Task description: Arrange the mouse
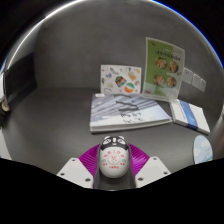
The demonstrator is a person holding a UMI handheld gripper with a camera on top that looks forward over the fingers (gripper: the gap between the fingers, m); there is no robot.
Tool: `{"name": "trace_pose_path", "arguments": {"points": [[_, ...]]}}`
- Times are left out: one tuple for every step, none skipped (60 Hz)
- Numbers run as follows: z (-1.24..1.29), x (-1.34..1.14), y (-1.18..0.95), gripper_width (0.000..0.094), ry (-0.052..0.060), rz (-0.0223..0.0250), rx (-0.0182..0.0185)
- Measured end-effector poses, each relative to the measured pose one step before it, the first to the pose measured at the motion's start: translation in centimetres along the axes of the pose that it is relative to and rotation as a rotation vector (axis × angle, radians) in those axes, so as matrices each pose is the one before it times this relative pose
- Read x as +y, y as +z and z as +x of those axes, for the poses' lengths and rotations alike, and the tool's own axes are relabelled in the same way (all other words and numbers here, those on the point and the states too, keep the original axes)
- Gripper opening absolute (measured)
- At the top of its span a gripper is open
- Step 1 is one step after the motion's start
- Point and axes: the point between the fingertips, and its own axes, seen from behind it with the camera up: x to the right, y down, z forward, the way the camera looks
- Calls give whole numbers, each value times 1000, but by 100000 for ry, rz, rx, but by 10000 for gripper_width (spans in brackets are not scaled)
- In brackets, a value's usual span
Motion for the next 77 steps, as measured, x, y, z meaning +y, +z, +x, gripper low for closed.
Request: {"name": "trace_pose_path", "arguments": {"points": [[-345,-491,-422,414,513,1122,-1218],[-239,-601,-509,415,567,1323,-941],[-143,-744,-296,415,639,1672,-529],[35,-748,-797,414,289,1943,-682],[190,-918,-684,415,153,1977,-359],[307,-986,-751,415,91,2196,-210],[432,-986,-753,415,-154,2218,-104],[591,-1051,-797,415,-222,2277,-38],[743,-1028,-795,415,-283,2357,168],[920,-1020,-839,414,-281,2376,471],[1045,-1161,-604,414,-258,2103,1126],[1235,-976,-791,413,-500,2376,1105],[1351,-1082,-1076,414,-962,2217,1267],[1535,-749,-773,414,-1161,1713,1365],[1683,-673,-718,414,-1275,1541,1572],[1797,-585,-623,412,-1148,1555,1885],[1996,-544,-553,413,-1061,1457,2212],[2079,-329,-472,410,-973,1278,2423],[2145,-181,-429,411,-835,895,2495],[2094,13,-310,409,-775,545,2530],[1978,197,41,409,-362,-478,2515],[1991,432,-68,410,-108,-63,2166],[1795,625,-69,409,266,-495,1862],[1831,1096,124,410,570,-662,1187],[1464,843,55,409,760,-1446,918],[1293,1179,268,409,1005,-1911,645],[1174,1466,532,409,1121,-2375,434],[1050,1282,304,408,1209,-2451,-96],[820,1401,532,409,902,-2657,-432],[641,1371,570,408,677,-2604,-801],[447,1385,860,408,533,-2110,-1036],[233,1082,890,408,520,-1858,-1468],[375,1010,470,408,526,-1842,-1652],[147,1026,498,409,249,-1916,-1544],[102,965,516,408,-55,-2049,-1491],[92,884,472,411,-237,-1848,-1315],[103,780,430,410,-461,-1401,-1127],[-43,687,476,410,-585,-914,-774],[92,600,540,411,-820,-237,-917],[105,417,330,412,-659,-335,-565],[108,372,317,413,-582,-252,-373],[150,330,294,413,-320,-257,-225],[146,306,293,411,-17,-319,-160],[147,293,272,413,195,-366,-193],[170,170,168,413,454,-567,-307],[46,309,332,413,532,-176,-371],[43,244,213,413,569,-499,-574],[13,285,179,417,675,-685,-705],[6,305,107,479,639,-771,-851],[-100,41,246,442,1167,1442,-933],[13,-198,-52,449,1150,342,-792],[-20,-33,12,463,1095,114,-731],[8,102,-137,475,1192,-649,-713],[45,82,161,489,848,487,-747],[-18,-257,4,503,771,288,-771],[9,-25,-3,518,421,-197,-591],[25,-4,28,532,121,-371,-724],[-10,-41,17,548,6,49,-634],[22,22,-59,588,-87,-429,-559],[-32,42,-81,577,60,-360,-805],[-85,130,-176,659,47,-576,-729],[-40,95,-214,700,268,-300,-529],[-115,194,-412,740,178,-572,-518],[-51,104,-229,781,173,-382,-472],[-3,111,-376,821,248,-471,-22],[98,133,-295,862,74,-44,-491],[64,180,-393,878,25,-35,-231],[114,189,-418,817,23,-73,-107],[133,215,-418,820,56,-76,-101],[140,225,-438,827,135,27,-19],[146,243,-442,834,168,83,17],[160,251,-475,837,209,92,187],[184,273,-533,835,257,27,313],[146,314,-902,834,382,-177,752],[332,255,-527,833,347,140,498],[285,262,-522,834,535,102,441],[264,326,-484,835,631,169,462]]}}
